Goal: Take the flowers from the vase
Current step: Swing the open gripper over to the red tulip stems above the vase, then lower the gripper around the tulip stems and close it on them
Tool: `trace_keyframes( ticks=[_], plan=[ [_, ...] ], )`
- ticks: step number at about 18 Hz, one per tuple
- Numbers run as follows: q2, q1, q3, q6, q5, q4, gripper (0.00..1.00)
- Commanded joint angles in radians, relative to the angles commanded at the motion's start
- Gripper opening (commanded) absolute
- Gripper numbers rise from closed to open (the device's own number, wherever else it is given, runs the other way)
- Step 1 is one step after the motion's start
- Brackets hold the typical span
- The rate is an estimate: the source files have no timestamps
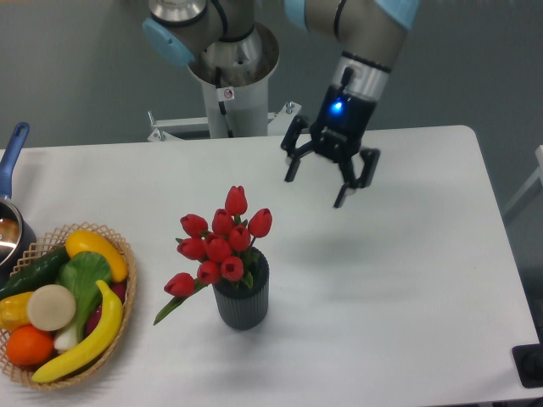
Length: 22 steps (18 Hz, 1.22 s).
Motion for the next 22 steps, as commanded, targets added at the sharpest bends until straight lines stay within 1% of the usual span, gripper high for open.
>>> trace_keyframes(
  ticks=[2,6,9,12,16,17,21,22],
  plan=[
    [-0.029,-0.034,0.005,-0.002,-0.002,0.014,1.0],
    [-0.031,-0.045,0.003,-0.002,-0.037,0.017,1.0],
    [-0.038,-0.069,0.008,-0.002,-0.045,0.02,1.0],
    [-0.072,-0.074,0.04,-0.009,-0.092,0.019,1.0],
    [-0.109,-0.1,0.06,-0.014,-0.098,0.019,1.0],
    [-0.111,-0.1,0.061,-0.023,-0.104,0.019,1.0],
    [-0.114,-0.1,0.071,-0.133,-0.117,0.019,1.0],
    [-0.114,-0.1,0.071,-0.14,-0.117,0.019,1.0]
  ],
)
